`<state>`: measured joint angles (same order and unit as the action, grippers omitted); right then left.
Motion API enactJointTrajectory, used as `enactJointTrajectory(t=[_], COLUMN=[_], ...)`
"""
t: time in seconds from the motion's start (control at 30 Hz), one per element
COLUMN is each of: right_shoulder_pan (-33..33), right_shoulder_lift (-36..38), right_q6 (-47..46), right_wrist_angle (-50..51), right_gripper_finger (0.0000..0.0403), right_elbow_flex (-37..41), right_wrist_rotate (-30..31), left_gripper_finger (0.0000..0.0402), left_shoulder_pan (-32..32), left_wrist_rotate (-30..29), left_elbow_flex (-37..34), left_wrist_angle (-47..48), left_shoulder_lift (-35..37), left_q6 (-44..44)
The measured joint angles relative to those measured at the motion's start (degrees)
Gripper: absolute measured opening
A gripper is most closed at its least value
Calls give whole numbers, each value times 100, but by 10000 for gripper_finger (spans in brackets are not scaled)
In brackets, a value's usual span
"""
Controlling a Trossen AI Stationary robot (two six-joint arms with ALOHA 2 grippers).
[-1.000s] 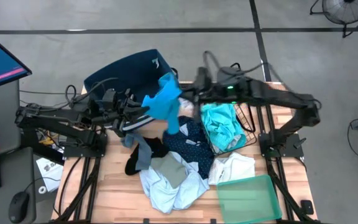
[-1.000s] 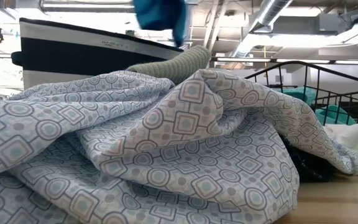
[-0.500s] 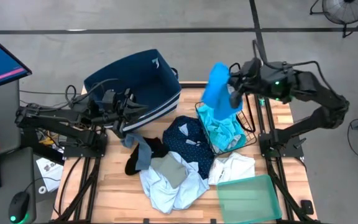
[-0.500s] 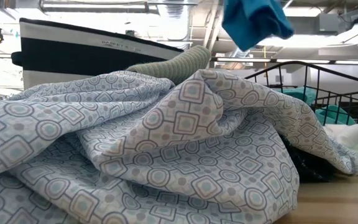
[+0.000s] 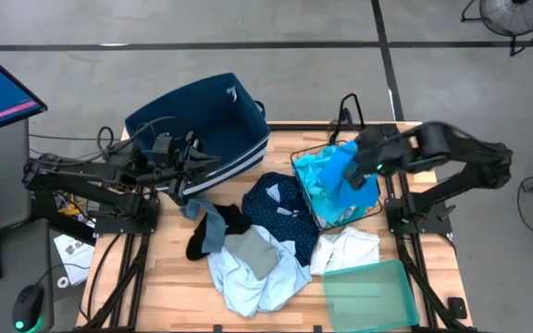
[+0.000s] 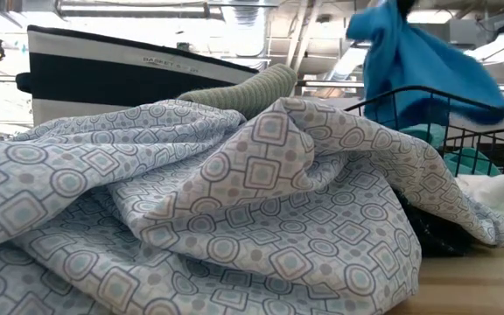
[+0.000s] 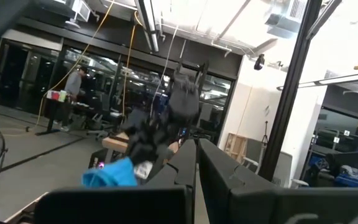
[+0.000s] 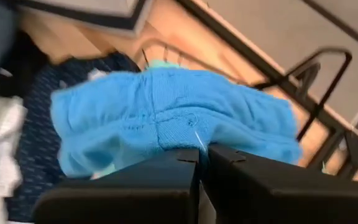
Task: Pick & Place Cloths
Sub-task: Put the blue shorts into the wire basket
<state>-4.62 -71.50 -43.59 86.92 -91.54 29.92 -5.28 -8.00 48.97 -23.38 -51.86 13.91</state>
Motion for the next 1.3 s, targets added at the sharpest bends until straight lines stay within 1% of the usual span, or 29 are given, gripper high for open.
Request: enactJointTrajectory(t=[0.17, 0.23, 0.33, 0.5, 0.57, 0.8, 0.9, 1.0, 1.13, 1.3], right_shoulder_pan=[-263, -318, -312, -101, 43, 635, 895, 1093, 1238, 1263], right_shoulder_lift=[9, 0, 11, 9, 9, -9, -9, -9, -7, -147], right_q6=[-603, -618, -483, -494, -490, -14, 48, 50, 83, 210], right_wrist_angle=[-210, -577, -1062, -1399, -1575, -3124, -3627, -3714, -3775, -3822], right_gripper_finger=[0, 0, 0, 0, 0, 0, 0, 0, 0, 3], right_elbow_flex=[840, 1094, 1419, 2098, 2451, 3773, 4270, 4552, 4717, 4790], right_wrist_rotate=[-79, -200, -228, -371, -531, -1260, -1509, -1538, -1533, -1526], left_gripper_finger=[1, 1, 1, 1, 1, 1, 1, 1, 1, 1], left_shoulder_pan=[0, 0, 0, 0, 0, 0, 0, 0, 0, 0], left_wrist_rotate=[3, 3, 6, 7, 8, 10, 12, 21, 28, -189], left_elbow_flex=[0, 0, 0, 0, 0, 0, 0, 0, 0, 0], left_wrist_angle=[3, 4, 10, 28, 30, 47, 47, 44, 44, 44], left_shoulder_lift=[0, 0, 0, 0, 0, 0, 0, 0, 0, 0], left_q6=[0, 0, -4, -4, -7, -13, -13, -14, -15, -16])
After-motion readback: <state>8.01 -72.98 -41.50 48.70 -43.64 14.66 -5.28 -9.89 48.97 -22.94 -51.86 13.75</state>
